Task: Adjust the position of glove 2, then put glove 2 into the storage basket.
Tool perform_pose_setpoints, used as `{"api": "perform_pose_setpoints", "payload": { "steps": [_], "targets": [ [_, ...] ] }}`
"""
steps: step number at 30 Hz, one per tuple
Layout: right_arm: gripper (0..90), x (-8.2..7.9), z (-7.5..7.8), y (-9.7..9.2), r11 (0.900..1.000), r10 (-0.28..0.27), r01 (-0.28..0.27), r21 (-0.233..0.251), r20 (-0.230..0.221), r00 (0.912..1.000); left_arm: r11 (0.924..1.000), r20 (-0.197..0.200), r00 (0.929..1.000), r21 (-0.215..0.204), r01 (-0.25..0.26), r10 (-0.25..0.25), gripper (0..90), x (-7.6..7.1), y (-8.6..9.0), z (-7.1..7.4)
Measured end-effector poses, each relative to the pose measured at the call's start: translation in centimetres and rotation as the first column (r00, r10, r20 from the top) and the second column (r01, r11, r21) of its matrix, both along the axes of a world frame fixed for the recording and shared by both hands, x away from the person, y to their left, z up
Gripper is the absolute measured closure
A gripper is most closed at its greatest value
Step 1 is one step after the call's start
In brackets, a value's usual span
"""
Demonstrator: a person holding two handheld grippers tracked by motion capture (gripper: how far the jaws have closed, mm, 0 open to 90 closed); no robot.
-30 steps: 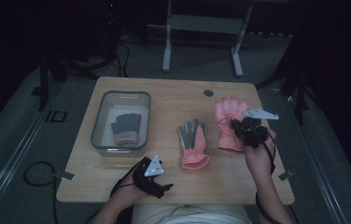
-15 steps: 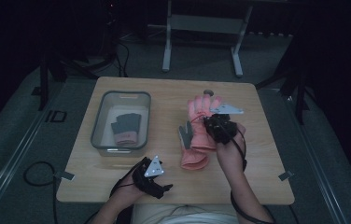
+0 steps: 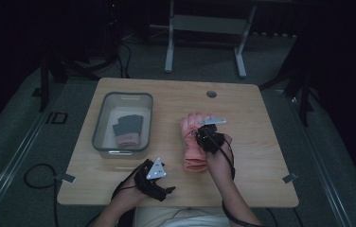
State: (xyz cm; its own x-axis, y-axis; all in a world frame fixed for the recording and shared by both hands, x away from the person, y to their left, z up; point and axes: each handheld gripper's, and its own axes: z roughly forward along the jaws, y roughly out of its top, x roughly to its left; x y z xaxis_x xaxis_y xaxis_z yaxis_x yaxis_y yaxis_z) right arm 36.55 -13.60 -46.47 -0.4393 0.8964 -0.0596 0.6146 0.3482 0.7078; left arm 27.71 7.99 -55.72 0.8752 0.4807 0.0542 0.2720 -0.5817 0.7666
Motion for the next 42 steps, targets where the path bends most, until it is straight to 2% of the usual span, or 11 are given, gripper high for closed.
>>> {"api": "perform_pose_setpoints", "payload": {
  "steps": [14,20,22,24,26,30,33,34,37,40,42],
  "targets": [
    [85.2,0.7,-3.1,-0.2,1.0000,-0.004,0.004,0.000,-0.043,0.9991,1.0000,-0.011,0.9999,-0.001,-0.001,0.001,8.4,0.0,-0.1,-0.1],
    [75.2,0.3,-2.1,-0.4,0.9994,0.016,-0.016,0.031,-0.012,0.9998,1.0000,-0.015,0.9999,-0.003,-0.008,0.008,8.4,0.1,-0.2,0.0],
    [72.5,0.0,-1.4,-0.7,0.9988,0.020,-0.020,0.044,0.002,0.9998,0.9996,0.036,0.9991,-0.017,-0.023,0.023,8.5,-0.2,-0.2,0.3],
    [71.6,-0.2,-0.6,-1.1,0.9971,0.037,-0.038,0.065,0.015,0.9992,0.9992,0.094,0.9951,-0.029,-0.028,0.031,8.5,-0.6,-0.3,1.2],
    [70.6,-0.4,0.1,-1.4,0.9968,0.046,-0.048,0.064,0.042,0.9981,0.9947,0.132,0.9899,-0.094,-0.040,0.053,9.0,-0.9,-0.4,2.6],
    [67.7,0.1,1.4,-2.3,0.9953,0.071,-0.076,0.061,0.076,0.9946,0.9851,0.096,0.9919,-0.158,-0.067,0.083,9.7,-0.6,-0.6,4.4],
    [66.9,0.6,1.8,-2.6,0.9942,0.084,-0.089,0.059,0.087,0.9927,0.9822,0.099,0.9894,-0.166,-0.089,0.106,10.2,-0.4,-0.7,4.9],
    [66.8,1.0,2.1,-2.8,0.9903,0.113,-0.120,0.071,0.095,0.9891,0.9701,0.065,0.9856,-0.198,-0.140,0.156,10.2,0.5,-0.9,6.5],
    [68.0,1.3,2.1,-3.0,0.9897,0.117,-0.123,0.073,0.088,0.9892,0.9671,0.041,0.9811,-0.181,-0.179,0.189,10.3,2.2,-1.6,8.3],
    [66.7,1.4,1.6,-3.1,0.9866,0.128,-0.135,0.091,0.076,0.9888,0.9617,0.047,0.9717,-0.161,-0.222,0.232,11.3,4.2,-2.5,9.6],
    [65.5,1.5,1.0,-3.0,0.9860,0.120,-0.126,0.109,0.064,0.9908,0.9633,0.029,0.9721,-0.144,-0.226,0.233,11.2,5.6,-3.1,10.1]
  ]
}}
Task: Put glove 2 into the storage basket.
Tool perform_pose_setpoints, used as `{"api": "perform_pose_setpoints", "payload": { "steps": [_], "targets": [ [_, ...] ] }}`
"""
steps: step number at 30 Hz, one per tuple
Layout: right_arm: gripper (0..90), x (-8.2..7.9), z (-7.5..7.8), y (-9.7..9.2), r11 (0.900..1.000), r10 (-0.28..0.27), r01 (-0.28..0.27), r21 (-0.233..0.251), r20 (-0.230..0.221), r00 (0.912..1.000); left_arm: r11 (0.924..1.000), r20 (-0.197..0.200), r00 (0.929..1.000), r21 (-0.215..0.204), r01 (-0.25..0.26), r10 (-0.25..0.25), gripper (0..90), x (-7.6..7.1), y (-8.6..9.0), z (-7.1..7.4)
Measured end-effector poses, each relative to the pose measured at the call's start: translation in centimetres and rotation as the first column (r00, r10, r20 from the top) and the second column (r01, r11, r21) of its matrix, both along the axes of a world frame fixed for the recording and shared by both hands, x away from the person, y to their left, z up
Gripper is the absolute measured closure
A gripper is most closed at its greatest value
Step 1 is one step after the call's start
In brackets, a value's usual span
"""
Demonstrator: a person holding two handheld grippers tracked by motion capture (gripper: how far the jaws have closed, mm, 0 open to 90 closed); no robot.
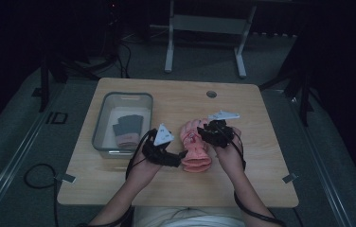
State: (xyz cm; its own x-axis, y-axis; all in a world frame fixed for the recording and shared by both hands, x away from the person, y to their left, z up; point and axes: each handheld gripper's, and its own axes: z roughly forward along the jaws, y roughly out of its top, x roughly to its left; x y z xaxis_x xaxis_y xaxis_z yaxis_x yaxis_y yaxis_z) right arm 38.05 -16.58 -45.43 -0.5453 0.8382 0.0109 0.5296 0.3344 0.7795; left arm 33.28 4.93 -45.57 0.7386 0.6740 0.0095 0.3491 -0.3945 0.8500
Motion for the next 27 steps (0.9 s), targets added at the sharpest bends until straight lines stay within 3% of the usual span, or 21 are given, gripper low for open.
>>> {"api": "perform_pose_setpoints", "payload": {
  "steps": [3,6,8,11,13,19,21,22,26,27],
  "targets": [
    [63.1,0.1,-1.0,0.2,0.9996,-0.009,0.009,-0.026,-0.011,0.9999,0.9998,-0.025,0.9995,0.010,-0.019,0.019,11.2,1.6,-0.8,0.1],
    [58.8,0.1,-2.2,-0.5,0.9979,-0.006,0.004,-0.065,-0.036,0.9993,0.9997,-0.079,0.9965,0.006,-0.025,0.026,11.3,3.1,-1.1,-0.5],
    [55.4,0.2,-3.2,-1.1,0.9966,-0.002,-0.004,-0.082,-0.071,0.9975,0.9995,-0.140,0.9899,-0.022,-0.024,0.020,11.3,4.1,-1.2,-1.3],
    [51.8,0.4,-4.4,-2.1,0.9957,0.007,-0.015,-0.092,-0.095,0.9955,0.9996,-0.193,0.9809,-0.008,-0.028,0.026,11.3,5.2,-1.6,-2.8],
    [51.0,0.5,-5.0,-2.5,0.9964,0.017,-0.026,-0.080,-0.111,0.9937,0.9994,-0.236,0.9711,-0.005,-0.034,0.032,11.3,5.8,-1.8,-3.9],
    [46.1,1.1,-5.8,-2.9,0.9969,0.040,-0.049,-0.062,-0.140,0.9893,0.9926,-0.364,0.9261,-0.028,-0.118,0.100,14.5,7.5,-2.0,-6.6],
    [42.9,1.4,-6.1,-3.0,0.9981,0.038,-0.045,-0.041,-0.157,0.9869,0.9892,-0.413,0.9042,-0.045,-0.140,0.109,14.9,8.0,-2.0,-7.5],
    [41.9,1.5,-6.3,-3.2,0.9989,0.037,-0.042,-0.021,-0.171,0.9846,0.9895,-0.424,0.8991,-0.043,-0.138,0.107,14.9,8.2,-2.1,-7.9],
    [40.4,2.1,-6.9,-3.7,0.9985,0.038,-0.027,0.047,-0.236,0.9711,0.9866,-0.491,0.8677,-0.090,-0.136,0.075,15.3,9.1,-2.1,-9.3],
    [40.5,2.3,-7.0,-3.7,0.9980,0.039,-0.025,0.058,-0.247,0.9683,0.9841,-0.498,0.8649,-0.112,-0.137,0.064,15.4,9.2,-2.1,-9.7]
  ]
}}
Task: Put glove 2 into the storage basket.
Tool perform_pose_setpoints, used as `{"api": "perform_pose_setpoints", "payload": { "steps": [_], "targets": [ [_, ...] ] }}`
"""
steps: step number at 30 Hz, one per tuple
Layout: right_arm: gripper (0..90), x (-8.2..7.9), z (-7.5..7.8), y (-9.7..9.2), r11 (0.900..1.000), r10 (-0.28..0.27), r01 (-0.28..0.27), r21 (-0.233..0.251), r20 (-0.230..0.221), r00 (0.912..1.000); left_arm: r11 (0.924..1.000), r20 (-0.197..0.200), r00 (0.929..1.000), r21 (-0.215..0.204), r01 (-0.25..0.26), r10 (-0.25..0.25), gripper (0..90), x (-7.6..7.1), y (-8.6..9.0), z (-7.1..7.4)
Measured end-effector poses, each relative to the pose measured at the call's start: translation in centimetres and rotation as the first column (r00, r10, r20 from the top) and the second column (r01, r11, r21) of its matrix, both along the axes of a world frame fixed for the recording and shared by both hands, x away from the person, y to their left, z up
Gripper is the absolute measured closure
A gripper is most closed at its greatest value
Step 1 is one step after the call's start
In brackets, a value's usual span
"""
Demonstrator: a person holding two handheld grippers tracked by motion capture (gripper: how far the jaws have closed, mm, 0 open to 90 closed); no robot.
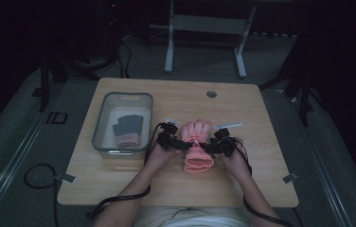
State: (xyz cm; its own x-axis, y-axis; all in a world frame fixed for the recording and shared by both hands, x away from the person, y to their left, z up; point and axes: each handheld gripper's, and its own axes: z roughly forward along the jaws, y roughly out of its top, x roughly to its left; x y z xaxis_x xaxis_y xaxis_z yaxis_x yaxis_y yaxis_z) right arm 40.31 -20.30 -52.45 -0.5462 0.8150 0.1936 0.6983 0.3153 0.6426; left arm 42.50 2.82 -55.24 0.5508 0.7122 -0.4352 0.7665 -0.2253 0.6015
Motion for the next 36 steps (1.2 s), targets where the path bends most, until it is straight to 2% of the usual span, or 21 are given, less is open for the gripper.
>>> {"api": "perform_pose_setpoints", "payload": {
  "steps": [1,3,5,9,10,12,16,18,24,27,28,35,36],
  "targets": [
    [41.0,0.1,-0.1,0.0,0.9999,-0.002,0.002,0.014,-0.017,0.9999,0.9998,0.004,0.9999,-0.011,0.014,-0.014,16.7,0.1,0.0,-0.1],
    [42.1,0.4,-0.3,-0.1,0.9990,-0.005,0.007,0.044,-0.051,0.9987,0.9985,-0.012,0.9992,-0.039,0.038,-0.038,26.0,0.2,0.0,-0.2],
    [47.9,0.7,-0.5,-0.2,0.9970,0.011,-0.004,0.077,-0.082,0.9966,0.9931,-0.029,0.9966,-0.091,0.074,-0.077,39.0,0.4,0.2,-0.4],
    [56.3,0.7,-0.4,0.0,0.9971,0.025,-0.019,0.074,-0.079,0.9965,0.9842,-0.035,0.9942,-0.149,0.095,-0.102,60.2,0.3,0.4,-0.5],
    [58.3,0.7,-0.3,0.0,0.9968,0.023,-0.017,0.078,-0.082,0.9964,0.9836,-0.030,0.9942,-0.152,0.097,-0.103,66.1,0.2,0.3,-0.4],
    [60.6,0.6,-0.2,0.0,0.9961,0.013,-0.005,0.088,-0.087,0.9962,0.9837,-0.034,0.9947,-0.155,0.091,-0.097,71.9,0.1,0.2,-0.1],
    [62.9,0.4,-0.1,-0.1,0.9945,0.009,-0.001,0.104,-0.082,0.9966,0.9841,-0.028,0.9935,-0.143,0.105,-0.111,74.7,0.1,0.1,0.4],
    [64.8,0.1,0.3,-0.2,0.9934,0.010,-0.002,0.115,-0.071,0.9974,0.9848,-0.011,0.9929,-0.129,0.116,-0.119,75.6,-0.2,0.0,1.2],
    [66.1,-0.4,1.2,0.0,0.9921,0.018,-0.013,0.125,-0.045,0.9988,0.9842,0.015,0.9926,-0.129,0.121,-0.121,76.1,-0.6,0.4,2.4],
    [66.2,-0.6,2.3,0.2,0.9885,0.033,-0.030,0.148,-0.019,0.9993,0.9874,0.057,0.9915,-0.101,0.122,-0.116,76.1,-1.1,0.8,4.2],
    [66.3,-0.7,2.7,0.3,0.9881,0.035,-0.033,0.150,-0.012,0.9993,0.9874,0.057,0.9915,-0.101,0.122,-0.116,76.1,-1.1,0.8,4.2],
    [66.8,-0.9,4.9,1.0,0.9863,0.053,-0.058,0.155,0.032,0.9981,0.9902,0.114,0.9879,-0.081,0.115,-0.105,76.2,-1.7,1.6,7.1],
    [66.8,-0.9,4.9,1.0,0.9863,0.053,-0.058,0.155,0.032,0.9981,0.9902,0.114,0.9879,-0.081,0.115,-0.105,76.2,-1.7,1.6,7.1]
  ]
}}
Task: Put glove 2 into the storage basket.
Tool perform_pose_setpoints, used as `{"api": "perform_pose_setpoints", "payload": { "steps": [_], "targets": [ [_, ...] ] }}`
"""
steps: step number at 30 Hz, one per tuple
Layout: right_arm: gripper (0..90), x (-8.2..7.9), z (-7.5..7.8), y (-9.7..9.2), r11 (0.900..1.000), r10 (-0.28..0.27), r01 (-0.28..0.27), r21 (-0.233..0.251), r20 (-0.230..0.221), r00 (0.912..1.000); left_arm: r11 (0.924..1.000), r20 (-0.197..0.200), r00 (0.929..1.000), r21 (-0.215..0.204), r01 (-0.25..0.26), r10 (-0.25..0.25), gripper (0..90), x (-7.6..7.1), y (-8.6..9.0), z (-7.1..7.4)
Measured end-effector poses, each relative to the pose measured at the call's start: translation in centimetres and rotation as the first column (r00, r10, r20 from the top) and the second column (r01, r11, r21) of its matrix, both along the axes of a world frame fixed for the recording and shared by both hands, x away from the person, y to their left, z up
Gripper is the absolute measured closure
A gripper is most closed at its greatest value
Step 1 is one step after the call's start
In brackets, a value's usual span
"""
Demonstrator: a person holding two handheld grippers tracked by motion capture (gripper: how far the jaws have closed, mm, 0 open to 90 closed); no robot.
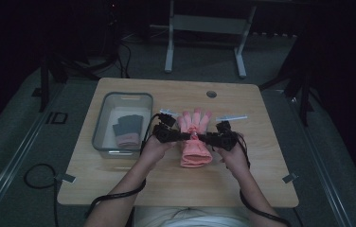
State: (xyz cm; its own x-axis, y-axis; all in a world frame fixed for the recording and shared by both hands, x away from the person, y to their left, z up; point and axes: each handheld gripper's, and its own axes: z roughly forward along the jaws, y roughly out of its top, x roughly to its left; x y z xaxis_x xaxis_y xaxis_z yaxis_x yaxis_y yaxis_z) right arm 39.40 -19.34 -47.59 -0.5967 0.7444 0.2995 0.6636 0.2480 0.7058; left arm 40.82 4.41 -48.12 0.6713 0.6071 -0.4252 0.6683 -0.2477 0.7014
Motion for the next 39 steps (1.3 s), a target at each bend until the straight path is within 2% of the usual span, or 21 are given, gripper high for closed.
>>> {"api": "perform_pose_setpoints", "payload": {
  "steps": [1,2,5,6,7,9,12,13,14,16,17,19,20,24,34,36,39],
  "targets": [
    [66.8,0.1,0.4,0.1,1.0000,0.006,-0.006,0.007,0.010,0.9999,0.9999,0.029,0.9994,0.004,-0.016,0.016,76.2,-0.2,0.5,1.2],
    [66.8,0.4,1.5,0.6,0.9997,0.022,-0.022,0.010,0.029,0.9993,0.9997,0.039,0.9990,0.004,-0.024,0.023,76.2,-0.2,0.8,1.7],
    [66.8,0.7,3.1,1.7,0.9993,0.038,-0.038,0.001,0.061,0.9974,0.9989,0.061,0.9970,0.001,-0.047,0.047,76.2,-0.2,2.0,3.2],
    [66.8,0.7,3.1,1.7,0.9993,0.038,-0.038,0.001,0.061,0.9974,0.9989,0.061,0.9970,0.001,-0.047,0.047,76.2,-0.2,2.0,3.2],
    [66.9,0.8,3.6,2.2,0.9990,0.044,-0.045,-0.001,0.073,0.9964,0.9981,0.075,0.9954,0.004,-0.061,0.060,76.2,-0.2,2.9,4.2],
    [66.9,1.3,5.0,3.6,0.9977,0.068,-0.068,-0.002,0.097,0.9929,0.9968,0.088,0.9931,0.013,-0.079,0.077,76.1,-0.2,3.8,5.2],
    [66.9,1.8,6.1,5.2,0.9956,0.093,-0.094,-0.002,0.113,0.9892,0.9943,0.103,0.9893,0.014,-0.106,0.104,76.1,-0.3,5.4,6.3],
    [66.9,1.8,6.1,5.2,0.9956,0.093,-0.094,-0.002,0.113,0.9892,0.9943,0.103,0.9893,0.014,-0.106,0.104,76.1,-0.3,5.4,6.3],
    [67.0,2.3,6.8,6.5,0.9935,0.113,-0.114,-0.003,0.125,0.9857,0.9927,0.104,0.9875,0.011,-0.120,0.118,76.1,-0.3,6.2,6.7],
    [66.9,2.4,7.0,7.0,0.9928,0.119,-0.119,-0.005,0.128,0.9847,0.9909,0.109,0.9853,0.014,-0.134,0.132,76.1,-0.3,7.1,7.1],
    [66.9,2.8,7.5,8.2,0.9907,0.136,-0.135,-0.009,0.133,0.9818,0.9883,0.114,0.9823,0.018,-0.152,0.149,76.1,-0.3,8.1,7.6],
    [66.9,2.9,7.7,8.6,0.9901,0.140,-0.140,-0.009,0.136,0.9808,0.9883,0.114,0.9823,0.018,-0.152,0.149,76.1,-0.3,8.1,7.6],
    [66.9,3.3,8.0,9.8,0.9881,0.153,-0.153,-0.011,0.140,0.9782,0.9832,0.118,0.9772,0.026,-0.181,0.177,76.0,-0.2,9.7,8.1],
    [66.9,4.0,8.5,12.0,0.9844,0.175,-0.175,-0.014,0.143,0.9740,0.9770,0.122,0.9704,0.021,-0.212,0.208,76.1,-0.3,11.8,8.5],
    [66.9,5.1,9.0,17.0,0.9711,0.237,-0.238,-0.011,0.148,0.9601,0.9605,0.126,0.9546,0.036,-0.276,0.270,76.0,-0.6,16.4,9.2],
    [66.9,5.3,9.0,17.5,0.9700,0.242,-0.243,-0.008,0.147,0.9593,0.9595,0.126,0.9538,0.038,-0.279,0.272,76.0,-0.6,16.7,9.2],
    [66.9,5.7,9.0,18.8,0.9668,0.254,-0.255,-0.009,0.147,0.9559,0.9521,0.124,0.9474,0.045,-0.302,0.295,76.1,-0.5,18.0,9.3]
  ]
}}
